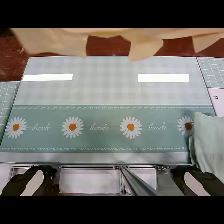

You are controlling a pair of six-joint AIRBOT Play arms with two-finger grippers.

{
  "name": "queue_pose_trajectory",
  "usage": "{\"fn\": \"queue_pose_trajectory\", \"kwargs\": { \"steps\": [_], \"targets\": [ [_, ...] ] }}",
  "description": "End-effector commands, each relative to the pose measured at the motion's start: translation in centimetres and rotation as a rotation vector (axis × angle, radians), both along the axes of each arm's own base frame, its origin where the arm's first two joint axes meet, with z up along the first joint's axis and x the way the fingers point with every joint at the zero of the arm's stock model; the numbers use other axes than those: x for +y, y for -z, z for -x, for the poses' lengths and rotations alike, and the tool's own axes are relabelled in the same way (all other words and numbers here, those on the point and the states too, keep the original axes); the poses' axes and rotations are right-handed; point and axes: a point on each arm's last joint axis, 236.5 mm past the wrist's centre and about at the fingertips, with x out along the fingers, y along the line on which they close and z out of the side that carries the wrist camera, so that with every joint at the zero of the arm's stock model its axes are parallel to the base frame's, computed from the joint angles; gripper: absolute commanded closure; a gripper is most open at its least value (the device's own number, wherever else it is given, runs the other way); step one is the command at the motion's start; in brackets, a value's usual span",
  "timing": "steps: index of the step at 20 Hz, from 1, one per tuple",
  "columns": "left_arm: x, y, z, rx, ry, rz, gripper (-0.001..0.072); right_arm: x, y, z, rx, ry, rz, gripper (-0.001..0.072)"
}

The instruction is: Fold the shirts.

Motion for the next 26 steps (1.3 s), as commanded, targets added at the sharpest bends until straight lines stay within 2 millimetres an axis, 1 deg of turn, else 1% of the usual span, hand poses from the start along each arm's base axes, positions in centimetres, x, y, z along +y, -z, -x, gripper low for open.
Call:
{"fn": "queue_pose_trajectory", "kwargs": {
  "steps": [1,3,4,5,6,7,9,10,12,13,14,16,17,18,19,20,22,24,26],
  "targets": [
    [1.4,-5.7,7.0,-0.202,-0.184,-0.126,0.0687,-2.9,-0.5,5.3,0.03,0.131,0.104,0.0684],
    [2.5,-5.9,9.7,-0.224,-0.312,-0.201,0.0687,-3.9,1.6,7.5,0.122,0.178,0.123,0.0684],
    [2.9,-5.5,10.7,-0.215,-0.359,-0.233,0.0687,-3.8,2.6,8.2,0.146,0.176,0.117,0.0684],
    [3.2,-4.5,11.6,-0.188,-0.401,-0.285,0.0687,-3.4,4.2,8.7,0.181,0.162,0.11,0.0684],
    [3.4,-2.9,12.0,-0.133,-0.425,-0.338,0.0687,-3.1,6.4,9.0,0.234,0.146,0.102,0.0684],
    [3.7,-0.7,12.1,-0.049,-0.429,-0.388,0.0687,-2.7,9.1,9.2,0.3,0.127,0.09,0.0684],
    [3.9,4.3,11.2,0.15,-0.378,-0.383,0.0687,-1.5,15.8,9.4,0.468,0.076,0.048,0.0684],
    [3.8,6.8,10.5,0.239,-0.339,-0.351,0.0687,-0.3,19.3,9.6,0.56,0.029,0.005,0.0684],
    [3.6,12.0,8.5,0.395,-0.241,-0.293,0.0687,2.7,25.0,10.3,0.713,-0.1,-0.087,0.0684],
    [3.3,15.2,7.3,0.478,-0.185,-0.247,0.0687,4.0,27.1,10.4,0.754,-0.155,-0.131,0.0684],
    [3.0,18.7,6.3,0.566,-0.125,-0.205,0.0687,4.7,28.8,10.1,0.774,-0.172,-0.171,0.0684],
    [2.8,25.9,4.6,0.72,-0.046,-0.151,0.0687,4.8,32.4,9.5,0.825,-0.155,-0.211,0.0684],
    [2.8,29.9,3.6,0.802,-0.029,-0.107,0.0687,4.6,34.1,9.0,0.852,-0.14,-0.226,0.0684],
    [2.8,33.7,2.6,0.861,-0.021,-0.074,0.0687,4.4,35.3,8.0,0.862,-0.134,-0.23,0.0684],
    [2.9,36.9,1.5,0.906,-0.029,-0.046,0.0687,4.0,36.5,6.6,0.873,-0.123,-0.225,0.0684],
    [2.9,39.6,0.2,0.937,-0.047,-0.011,0.0687,3.6,37.6,5.0,0.881,-0.106,-0.233,0.0684],
    [3.0,43.4,-2.7,0.969,-0.096,0.027,0.0687,2.5,40.7,1.4,0.909,-0.056,-0.248,0.0684],
    [2.6,46.3,-5.5,0.998,-0.126,0.039,0.0687,1.5,43.6,-2.2,0.945,-0.015,-0.257,0.0684],
    [1.6,49.0,-7.3,1.044,-0.13,0.065,0.0687,0.9,45.6,-5.4,0.988,-0.004,-0.267,0.0684]
  ]
}}
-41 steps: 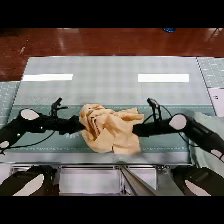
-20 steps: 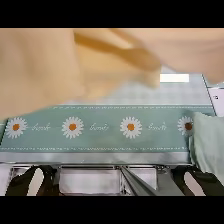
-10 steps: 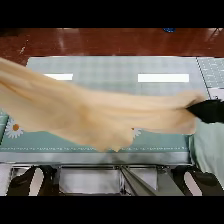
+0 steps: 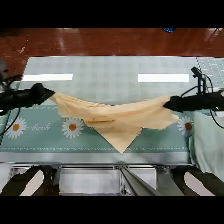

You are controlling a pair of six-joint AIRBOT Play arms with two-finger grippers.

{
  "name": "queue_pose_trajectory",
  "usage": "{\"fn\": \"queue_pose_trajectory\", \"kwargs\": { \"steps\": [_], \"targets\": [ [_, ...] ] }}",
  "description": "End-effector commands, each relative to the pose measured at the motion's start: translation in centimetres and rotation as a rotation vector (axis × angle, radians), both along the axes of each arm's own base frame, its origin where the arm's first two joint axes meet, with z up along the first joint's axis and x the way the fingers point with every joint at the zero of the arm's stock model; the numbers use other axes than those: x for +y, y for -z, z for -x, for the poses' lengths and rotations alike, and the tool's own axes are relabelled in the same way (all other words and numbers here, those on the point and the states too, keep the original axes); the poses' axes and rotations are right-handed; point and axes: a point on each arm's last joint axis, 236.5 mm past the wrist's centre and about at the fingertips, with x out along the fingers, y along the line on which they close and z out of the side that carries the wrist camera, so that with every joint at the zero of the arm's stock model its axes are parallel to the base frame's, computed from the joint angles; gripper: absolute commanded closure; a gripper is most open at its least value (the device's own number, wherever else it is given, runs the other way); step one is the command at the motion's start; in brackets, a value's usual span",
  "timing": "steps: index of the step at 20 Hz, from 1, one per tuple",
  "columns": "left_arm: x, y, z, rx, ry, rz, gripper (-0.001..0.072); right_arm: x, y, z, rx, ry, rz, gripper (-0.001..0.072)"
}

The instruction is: Fold the shirts.

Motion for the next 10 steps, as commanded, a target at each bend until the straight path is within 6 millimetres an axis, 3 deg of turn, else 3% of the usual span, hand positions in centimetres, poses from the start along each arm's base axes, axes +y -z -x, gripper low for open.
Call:
{"fn": "queue_pose_trajectory", "kwargs": {
  "steps": [1,2,3,4,5,7,10],
  "targets": [
    [-1.2,6.0,-3.4,0.08,-0.066,0.03,0.0686,-1.3,4.3,-6.2,0.042,0.041,0.003,0.0684],
    [-2.0,6.9,-3.8,0.116,-0.065,0.067,0.0644,-1.5,4.6,-7.7,0.049,0.057,-0.007,0.066],
    [-2.8,7.5,-3.9,0.155,-0.057,0.109,0.0409,-1.7,4.5,-9.3,0.05,0.083,-0.013,0.0451],
    [-3.4,7.7,-4.0,0.195,-0.035,0.146,0.0202,-2.0,3.9,-10.5,0.033,0.076,-0.011,0.0302],
    [-3.5,7.3,-3.9,0.224,-0.002,0.171,0.0197,-3.0,2.8,-11.6,0.014,0.077,0.001,0.03],
    [-1.9,4.3,-4.2,0.213,0.058,0.208,0.0197,-6.9,-0.8,-13.1,-0.03,0.128,0.046,0.0302],
    [3.3,-1.6,-4.3,0.122,0.048,0.208,0.0197,-15.6,-5.4,-11.8,-0.056,0.282,0.111,0.0303]
  ]
}}
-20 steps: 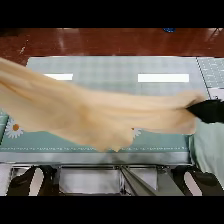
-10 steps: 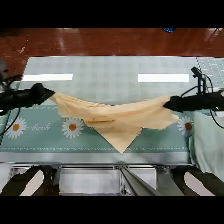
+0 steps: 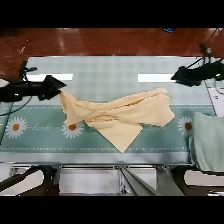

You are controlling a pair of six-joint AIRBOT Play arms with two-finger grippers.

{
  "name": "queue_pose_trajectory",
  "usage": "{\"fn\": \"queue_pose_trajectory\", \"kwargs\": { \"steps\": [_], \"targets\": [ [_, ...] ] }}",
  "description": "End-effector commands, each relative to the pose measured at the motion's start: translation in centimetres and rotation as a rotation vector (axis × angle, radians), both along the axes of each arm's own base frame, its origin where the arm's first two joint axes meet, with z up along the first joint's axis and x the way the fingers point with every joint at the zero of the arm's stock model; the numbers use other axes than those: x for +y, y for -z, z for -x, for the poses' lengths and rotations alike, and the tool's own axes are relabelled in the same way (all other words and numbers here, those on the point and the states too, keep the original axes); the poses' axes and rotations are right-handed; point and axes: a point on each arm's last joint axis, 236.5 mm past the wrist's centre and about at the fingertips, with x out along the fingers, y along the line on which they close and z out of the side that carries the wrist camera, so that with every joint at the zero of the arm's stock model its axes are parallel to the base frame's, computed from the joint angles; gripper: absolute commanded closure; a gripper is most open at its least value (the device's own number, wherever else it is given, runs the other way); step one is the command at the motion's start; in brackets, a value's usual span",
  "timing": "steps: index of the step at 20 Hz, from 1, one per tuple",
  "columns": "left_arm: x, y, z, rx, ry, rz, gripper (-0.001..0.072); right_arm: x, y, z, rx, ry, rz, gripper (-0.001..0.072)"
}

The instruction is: Fold the shirts.

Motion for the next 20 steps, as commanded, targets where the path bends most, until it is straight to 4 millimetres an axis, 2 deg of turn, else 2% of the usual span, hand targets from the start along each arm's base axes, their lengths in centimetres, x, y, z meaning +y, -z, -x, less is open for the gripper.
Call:
{"fn": "queue_pose_trajectory", "kwargs": {
  "steps": [1,2,3,4,6,7,9,10,13,17,20],
  "targets": [
    [4.8,-5.4,1.0,-0.063,-0.011,0.011,0.0198,-8.9,-3.3,2.3,0.018,0.165,0.072,0.0303],
    [6.4,-6.1,1.6,-0.082,-0.048,-0.023,0.0197,-10.6,-2.4,4.2,0.053,0.223,0.067,0.0304],
    [7.5,-6.0,2.5,-0.085,-0.075,-0.062,0.0197,-11.0,-0.7,6.1,0.098,0.272,0.04,0.0304],
    [7.8,-5.2,3.9,-0.068,-0.087,-0.09,0.0197,-10.6,1.5,8.3,0.151,0.298,0.014,0.0304],
    [6.0,-2.3,7.1,0.003,-0.082,-0.059,0.0197,-8.4,5.6,11.8,0.206,0.32,-0.028,0.0304],
    [4.8,-0.3,8.7,0.048,-0.076,-0.031,0.0197,-7.4,6.7,12.7,0.208,0.33,-0.051,0.0304],
    [3.1,3.3,10.9,0.134,-0.092,0.032,0.0197,-5.0,7.5,13.7,0.196,0.321,-0.12,0.0304],
    [2.6,4.6,11.3,0.156,-0.114,0.065,0.0197,-4.2,7.8,14.1,0.195,0.312,-0.143,0.0304],
    [1.6,5.8,10.1,0.101,-0.157,0.15,0.0198,-3.8,8.6,14.6,0.203,0.308,-0.15,0.0304],
    [-0.1,8.2,8.8,0.135,-0.088,0.127,0.0198,-3.6,8.6,14.7,0.208,0.304,-0.155,0.0304],
    [-1.0,9.0,6.2,0.114,-0.081,0.091,0.0199,-3.1,8.5,15.3,0.23,0.286,-0.17,0.0304]
  ]
}}
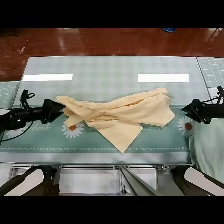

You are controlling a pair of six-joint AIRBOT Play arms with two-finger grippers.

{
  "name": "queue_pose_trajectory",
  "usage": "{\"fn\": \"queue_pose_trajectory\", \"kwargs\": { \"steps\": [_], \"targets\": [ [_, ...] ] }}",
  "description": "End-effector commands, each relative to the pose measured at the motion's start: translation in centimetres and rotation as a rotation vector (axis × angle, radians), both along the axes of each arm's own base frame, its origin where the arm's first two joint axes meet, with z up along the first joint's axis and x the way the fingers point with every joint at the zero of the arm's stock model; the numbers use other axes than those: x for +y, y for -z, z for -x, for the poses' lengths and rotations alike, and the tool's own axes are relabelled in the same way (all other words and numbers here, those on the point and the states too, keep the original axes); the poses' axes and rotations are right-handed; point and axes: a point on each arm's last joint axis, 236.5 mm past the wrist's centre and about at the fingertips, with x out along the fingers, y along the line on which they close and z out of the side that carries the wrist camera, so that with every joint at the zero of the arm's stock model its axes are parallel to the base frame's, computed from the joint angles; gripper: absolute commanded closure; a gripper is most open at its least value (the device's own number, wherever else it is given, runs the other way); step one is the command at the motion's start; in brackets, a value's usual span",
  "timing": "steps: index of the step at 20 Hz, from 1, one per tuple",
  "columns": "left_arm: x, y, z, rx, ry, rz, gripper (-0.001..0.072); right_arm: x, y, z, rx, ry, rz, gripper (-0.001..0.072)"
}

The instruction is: Fold the shirts.

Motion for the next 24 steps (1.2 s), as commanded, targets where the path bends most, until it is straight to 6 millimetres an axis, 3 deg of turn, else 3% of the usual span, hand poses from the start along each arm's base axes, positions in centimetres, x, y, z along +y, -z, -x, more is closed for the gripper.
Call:
{"fn": "queue_pose_trajectory", "kwargs": {
  "steps": [1,3,4,5,9,13,15,19,20,22,24],
  "targets": [
    [-1.4,0.8,-2.9,-0.046,0.026,-0.034,0.0199,0.9,0.1,1.0,0.03,-0.031,-0.028,0.0304],
    [-2.2,0.1,-4.2,-0.074,0.068,-0.041,0.0241,0.4,0.8,2.5,0.087,-0.065,0.006,0.0304],
    [-2.6,-0.2,-4.6,-0.081,0.084,-0.041,0.0419,0.1,1.1,3.2,0.117,-0.079,0.023,0.0304],
    [-2.8,-0.3,-4.8,-0.086,0.095,-0.04,0.0696,0.1,1.3,3.7,0.136,-0.087,0.028,0.0304],
    [-3.1,-0.5,-4.9,-0.09,0.106,-0.038,0.0687,2.2,3.0,5.0,0.169,-0.082,-0.027,0.0304],
    [-3.3,-0.6,-4.6,-0.086,0.118,-0.03,0.0687,5.5,4.4,4.0,0.157,-0.099,-0.086,0.0304],
    [-3.4,-0.6,-4.5,-0.084,0.122,-0.027,0.0687,6.6,4.9,2.5,0.131,-0.088,-0.114,0.0304],
    [-3.4,-0.6,-4.5,-0.084,0.124,-0.025,0.0687,8.9,3.9,-1.9,0.037,-0.076,-0.157,0.0311],
    [-3.4,-0.6,-4.5,-0.085,0.123,-0.025,0.0687,9.7,3.9,-2.7,0.028,-0.095,-0.159,0.037],
    [-2.9,-1.7,-5.0,-0.102,0.124,-0.01,0.0687,12.5,3.0,-3.4,0.015,-0.181,-0.178,0.0681],
    [-2.3,-5.3,-6.0,-0.161,0.159,0.031,0.0687,14.0,-0.3,-5.1,-0.074,-0.303,-0.143,0.0684]
  ]
}}
